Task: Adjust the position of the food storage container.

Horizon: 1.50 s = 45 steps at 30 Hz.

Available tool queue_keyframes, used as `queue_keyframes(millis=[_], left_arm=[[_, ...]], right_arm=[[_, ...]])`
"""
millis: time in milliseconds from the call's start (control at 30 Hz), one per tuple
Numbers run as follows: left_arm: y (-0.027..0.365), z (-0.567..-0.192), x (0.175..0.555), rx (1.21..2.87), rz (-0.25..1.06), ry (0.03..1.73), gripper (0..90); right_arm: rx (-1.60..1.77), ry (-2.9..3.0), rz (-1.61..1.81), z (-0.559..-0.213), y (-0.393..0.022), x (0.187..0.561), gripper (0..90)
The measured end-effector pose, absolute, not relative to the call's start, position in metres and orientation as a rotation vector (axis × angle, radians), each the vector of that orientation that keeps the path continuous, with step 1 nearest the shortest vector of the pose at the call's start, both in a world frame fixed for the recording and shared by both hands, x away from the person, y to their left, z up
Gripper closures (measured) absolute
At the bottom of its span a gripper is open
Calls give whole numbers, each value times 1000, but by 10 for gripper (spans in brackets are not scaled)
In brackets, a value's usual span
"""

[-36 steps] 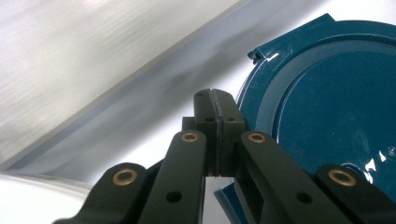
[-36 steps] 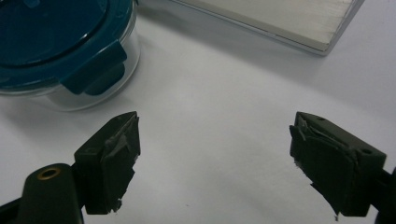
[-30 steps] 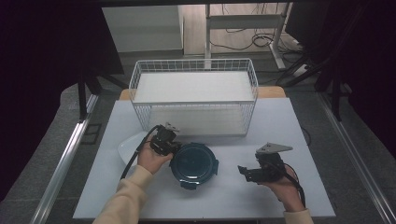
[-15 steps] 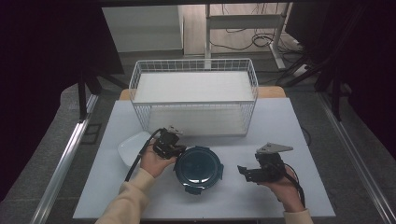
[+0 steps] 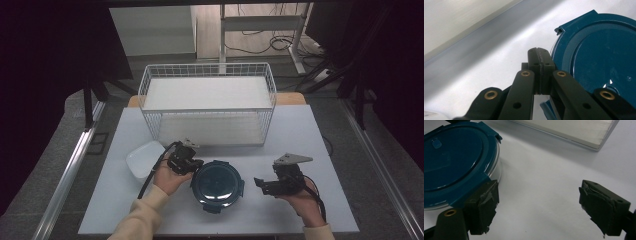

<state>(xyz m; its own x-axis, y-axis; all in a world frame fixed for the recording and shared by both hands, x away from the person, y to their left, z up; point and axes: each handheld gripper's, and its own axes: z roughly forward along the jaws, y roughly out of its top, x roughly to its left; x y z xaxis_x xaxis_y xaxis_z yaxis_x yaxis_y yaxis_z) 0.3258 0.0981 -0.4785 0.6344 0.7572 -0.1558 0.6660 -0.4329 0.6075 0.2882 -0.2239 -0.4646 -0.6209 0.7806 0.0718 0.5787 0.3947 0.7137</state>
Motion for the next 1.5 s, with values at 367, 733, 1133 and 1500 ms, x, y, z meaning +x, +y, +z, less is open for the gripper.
queue_keyframes(millis=[367, 733, 1133, 1500], left_arm=[[83, -481, 313, 2175, 181, 1099, 900], [85, -483, 308, 2152, 142, 1094, 900], [92, -483, 310, 2120, 147, 1077, 900], [144, -461, 266, 1888, 160, 1179, 541]], right_arm=[[1186, 2387, 1050, -465, -223, 289, 159], [1186, 2374, 1047, -464, -224, 288, 160], [1178, 2358, 1051, -463, -224, 288, 161], [1203, 2316, 1124, -456, -234, 283, 166]])
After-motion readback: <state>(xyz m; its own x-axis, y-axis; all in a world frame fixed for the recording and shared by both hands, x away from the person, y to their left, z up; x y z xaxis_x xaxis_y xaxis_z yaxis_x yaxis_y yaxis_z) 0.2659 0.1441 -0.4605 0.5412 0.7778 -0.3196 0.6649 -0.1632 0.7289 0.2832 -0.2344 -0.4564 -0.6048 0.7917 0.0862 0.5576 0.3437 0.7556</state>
